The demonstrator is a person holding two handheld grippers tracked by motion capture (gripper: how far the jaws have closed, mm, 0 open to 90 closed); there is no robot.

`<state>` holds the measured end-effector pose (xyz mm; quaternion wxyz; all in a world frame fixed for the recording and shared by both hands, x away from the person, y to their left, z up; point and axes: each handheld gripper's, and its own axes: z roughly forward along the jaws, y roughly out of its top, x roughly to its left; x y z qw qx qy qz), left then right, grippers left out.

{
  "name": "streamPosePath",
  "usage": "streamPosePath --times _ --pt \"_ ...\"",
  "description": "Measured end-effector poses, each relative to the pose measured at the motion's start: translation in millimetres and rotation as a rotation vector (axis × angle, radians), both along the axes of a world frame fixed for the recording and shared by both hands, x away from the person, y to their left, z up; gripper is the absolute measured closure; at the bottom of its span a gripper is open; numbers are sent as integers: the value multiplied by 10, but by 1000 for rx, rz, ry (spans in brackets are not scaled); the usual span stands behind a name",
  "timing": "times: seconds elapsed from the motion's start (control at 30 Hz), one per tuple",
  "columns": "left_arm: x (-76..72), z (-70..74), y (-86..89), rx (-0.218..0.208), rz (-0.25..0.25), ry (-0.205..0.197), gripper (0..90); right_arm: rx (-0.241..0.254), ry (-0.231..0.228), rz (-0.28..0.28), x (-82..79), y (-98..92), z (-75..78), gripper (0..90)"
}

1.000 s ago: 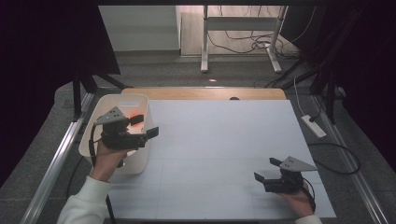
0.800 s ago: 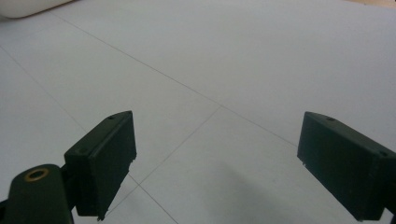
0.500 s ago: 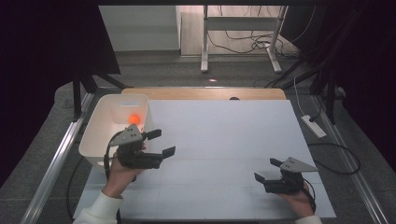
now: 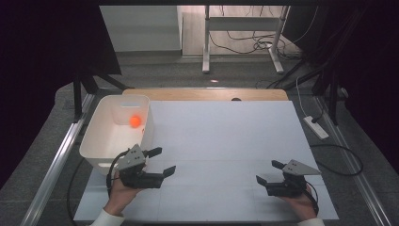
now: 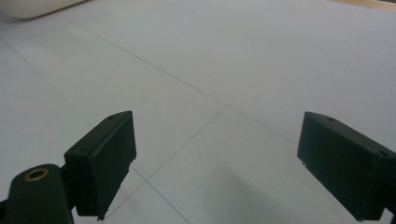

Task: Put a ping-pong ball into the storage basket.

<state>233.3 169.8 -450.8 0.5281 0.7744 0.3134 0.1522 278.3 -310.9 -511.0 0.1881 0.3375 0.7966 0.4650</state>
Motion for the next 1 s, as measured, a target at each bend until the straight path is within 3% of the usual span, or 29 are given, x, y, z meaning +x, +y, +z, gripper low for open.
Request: streamPosePath --times 0.2,0.57,0.67,1.0 --pt "-81 -147 92 -6 14 10 200 0 0 0 -4 2 -3 112" --pt "-155 -593 250 -7 60 66 200 -8 -4 33 -29 60 -6 112" --pt "-171 -641 270 16 70 73 198 -2 -3 45 -38 88 0 112" --pt "-146 -693 288 18 71 81 195 -9 -3 59 -76 133 0 112"
